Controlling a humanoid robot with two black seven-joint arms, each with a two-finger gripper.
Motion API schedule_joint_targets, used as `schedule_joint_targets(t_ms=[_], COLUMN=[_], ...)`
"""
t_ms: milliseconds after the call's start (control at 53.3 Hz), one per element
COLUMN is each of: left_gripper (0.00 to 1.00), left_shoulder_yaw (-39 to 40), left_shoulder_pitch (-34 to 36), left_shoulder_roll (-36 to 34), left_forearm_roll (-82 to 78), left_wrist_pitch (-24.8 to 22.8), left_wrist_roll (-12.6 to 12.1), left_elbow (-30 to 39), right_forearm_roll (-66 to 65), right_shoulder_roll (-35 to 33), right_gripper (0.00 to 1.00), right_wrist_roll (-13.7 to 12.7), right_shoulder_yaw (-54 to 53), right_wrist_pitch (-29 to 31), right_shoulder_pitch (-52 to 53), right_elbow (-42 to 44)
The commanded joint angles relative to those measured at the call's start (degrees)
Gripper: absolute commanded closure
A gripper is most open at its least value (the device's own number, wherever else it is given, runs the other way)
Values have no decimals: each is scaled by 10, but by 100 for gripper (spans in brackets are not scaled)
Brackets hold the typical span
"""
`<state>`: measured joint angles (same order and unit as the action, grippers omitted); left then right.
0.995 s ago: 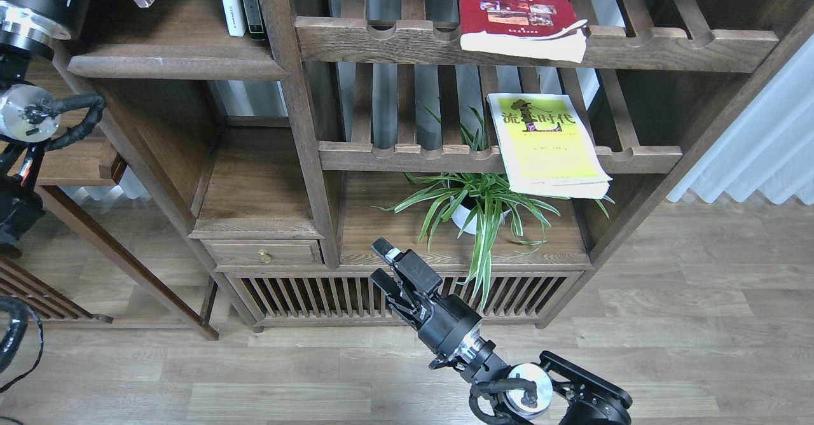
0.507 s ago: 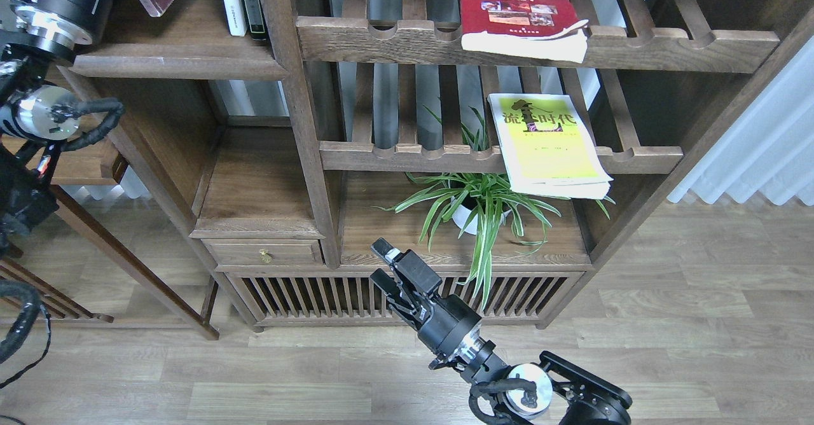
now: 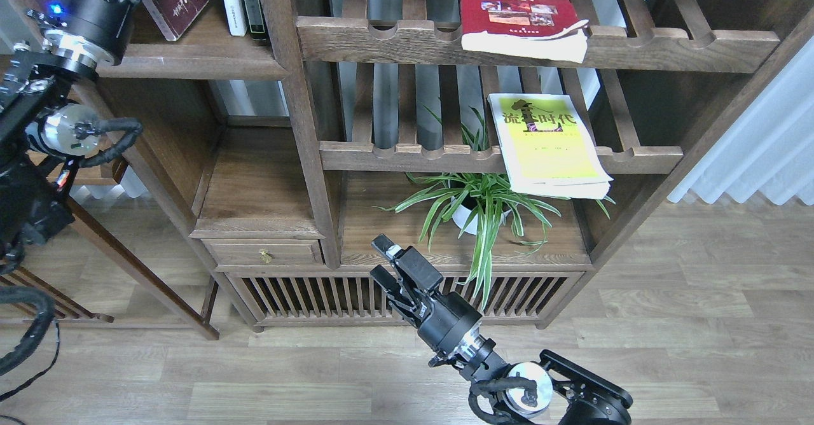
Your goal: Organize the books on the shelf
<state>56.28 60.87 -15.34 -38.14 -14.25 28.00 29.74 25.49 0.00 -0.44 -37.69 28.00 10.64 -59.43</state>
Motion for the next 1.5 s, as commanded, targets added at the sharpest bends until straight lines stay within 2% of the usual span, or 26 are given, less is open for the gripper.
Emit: schedule_joint_targets(t_ms=[0,282,338,375,394,563,1070,1483], left_gripper=[100,97,94,89,83,74,72,72], left_shoulder_yaw=[-3,-9,-14,-19,-20,-21,-3,0], left_shoulder_pitch=[7,11,14,15,17,19,30,84], left_shoulder_roll=[5,2,3,3,3,3,4,28], left_forearm_roll=[0,0,1,1,2,3,19,67], left_wrist_pitch=[0,-3,-3,-4,-4,-4,-5,-5], left_wrist_roll=[0,0,0,0,0,0,0,0], left_elbow=[-11,-15,-15,-15,-14,-7,8,11], right_forearm_roll=[0,0,0,0,0,-1,-1,-1], right_shoulder_roll=[0,0,0,0,0,0,0,0], right_gripper=[2,2,2,2,2,2,2,2], right_wrist_roll=[0,0,0,0,0,0,0,0], right_shoulder_yaw=[0,0,0,1,0,0,0,0], right_wrist_pitch=[0,0,0,0,0,0,0,0], right_shoulder_pitch=[-1,-3,-3,-3,-4,-4,-4,-15], right_elbow=[-1,0,-1,0,-1,-2,-1,-1])
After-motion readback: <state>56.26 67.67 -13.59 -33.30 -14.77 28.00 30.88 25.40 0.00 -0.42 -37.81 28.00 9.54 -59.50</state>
